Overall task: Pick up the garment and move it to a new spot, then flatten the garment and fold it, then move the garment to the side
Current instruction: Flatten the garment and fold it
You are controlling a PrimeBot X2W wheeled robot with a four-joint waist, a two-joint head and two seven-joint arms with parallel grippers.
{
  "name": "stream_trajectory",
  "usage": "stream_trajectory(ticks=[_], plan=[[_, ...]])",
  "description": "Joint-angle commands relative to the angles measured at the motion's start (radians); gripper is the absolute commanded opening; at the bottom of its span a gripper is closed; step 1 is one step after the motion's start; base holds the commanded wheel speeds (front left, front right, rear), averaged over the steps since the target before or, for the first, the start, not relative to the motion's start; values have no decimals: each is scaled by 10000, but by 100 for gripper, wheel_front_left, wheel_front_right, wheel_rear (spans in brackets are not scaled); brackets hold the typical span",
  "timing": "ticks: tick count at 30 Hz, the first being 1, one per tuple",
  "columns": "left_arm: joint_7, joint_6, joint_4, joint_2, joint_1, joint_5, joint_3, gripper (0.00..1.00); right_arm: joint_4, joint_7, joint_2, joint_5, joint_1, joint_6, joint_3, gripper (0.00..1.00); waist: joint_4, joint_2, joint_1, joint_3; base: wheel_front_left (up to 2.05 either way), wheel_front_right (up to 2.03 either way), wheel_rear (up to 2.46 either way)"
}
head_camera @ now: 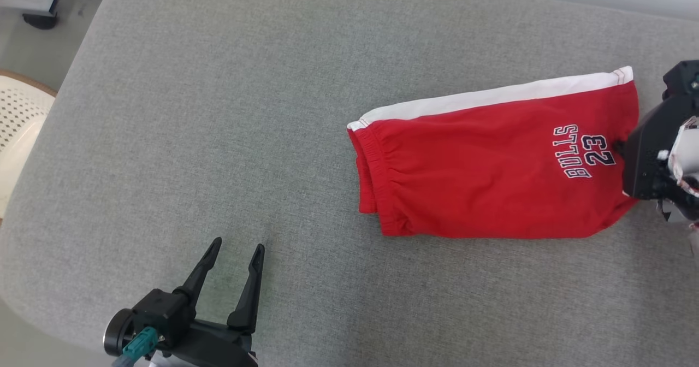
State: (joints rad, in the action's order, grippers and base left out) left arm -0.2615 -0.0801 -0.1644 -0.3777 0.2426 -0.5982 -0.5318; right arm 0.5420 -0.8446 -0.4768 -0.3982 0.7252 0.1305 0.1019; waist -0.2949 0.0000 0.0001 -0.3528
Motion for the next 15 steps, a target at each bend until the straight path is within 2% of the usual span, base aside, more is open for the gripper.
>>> stream_trajectory(ticks=[1, 15], plan=[[19, 3, -34, 7, -50, -27, 14, 100, 115, 13, -74, 178, -518, -2, -46, 0, 114, 0, -1, 120, 0, 0, 0], [217, -85, -75, -105, -305, -145, -114, 100, -1031, 958, -256, 1013, -1546, -1, -1149, 0, 551, 0, -1, 970, 0, 0, 0]])
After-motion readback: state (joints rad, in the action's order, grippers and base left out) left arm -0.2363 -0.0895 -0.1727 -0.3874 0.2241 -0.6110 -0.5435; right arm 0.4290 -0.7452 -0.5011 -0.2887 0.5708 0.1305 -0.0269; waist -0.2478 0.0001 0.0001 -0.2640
